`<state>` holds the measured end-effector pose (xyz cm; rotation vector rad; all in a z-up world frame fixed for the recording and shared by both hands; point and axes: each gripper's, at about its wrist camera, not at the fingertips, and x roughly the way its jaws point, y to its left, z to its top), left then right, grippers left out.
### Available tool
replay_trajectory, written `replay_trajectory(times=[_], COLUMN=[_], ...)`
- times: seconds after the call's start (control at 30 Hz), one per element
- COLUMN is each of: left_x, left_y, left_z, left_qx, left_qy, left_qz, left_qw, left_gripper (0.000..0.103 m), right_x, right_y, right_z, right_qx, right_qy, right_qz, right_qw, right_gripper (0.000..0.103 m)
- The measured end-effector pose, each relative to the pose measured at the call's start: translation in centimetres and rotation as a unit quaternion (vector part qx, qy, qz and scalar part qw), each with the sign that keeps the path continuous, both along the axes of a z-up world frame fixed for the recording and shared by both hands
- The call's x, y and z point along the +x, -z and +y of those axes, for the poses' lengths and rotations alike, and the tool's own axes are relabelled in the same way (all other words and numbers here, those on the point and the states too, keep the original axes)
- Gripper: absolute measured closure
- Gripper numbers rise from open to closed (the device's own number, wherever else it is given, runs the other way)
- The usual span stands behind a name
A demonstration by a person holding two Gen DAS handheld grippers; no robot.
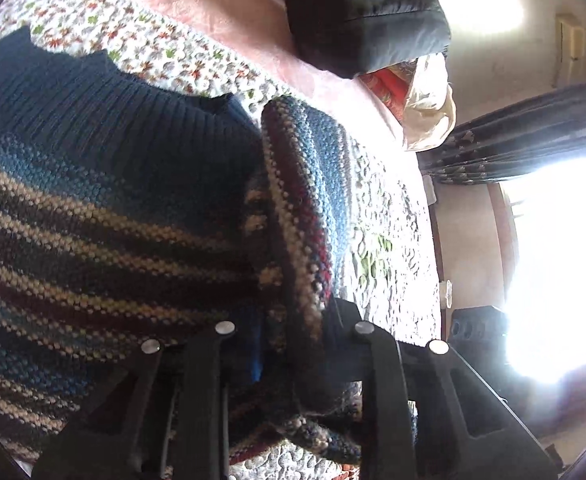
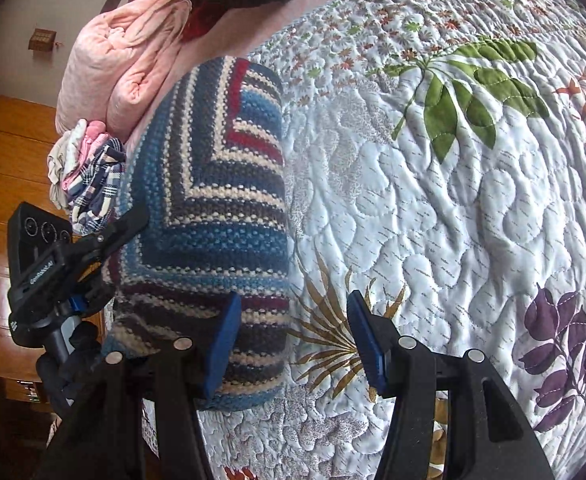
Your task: Fold small clothes
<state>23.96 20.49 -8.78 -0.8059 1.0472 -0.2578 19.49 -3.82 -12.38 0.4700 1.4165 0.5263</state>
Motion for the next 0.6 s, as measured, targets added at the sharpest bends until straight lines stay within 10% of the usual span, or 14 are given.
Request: replay_trajectory(times=[0.6], left_x=[-5.9], left_y=[-7.6], left_z=[14.2], left_qx=[0.031], left_qy=[-0.082], left_qz=[-0.049], left_qw=[0.9949], left_gripper=[0.084], right_x=[0.8], right_y=[-3.2], right_z=[7.0], right_qx=[0.013], right_qy=[-0.063], right_qz=[-0.030], right_qw=[0.997], right_gripper=[0.047])
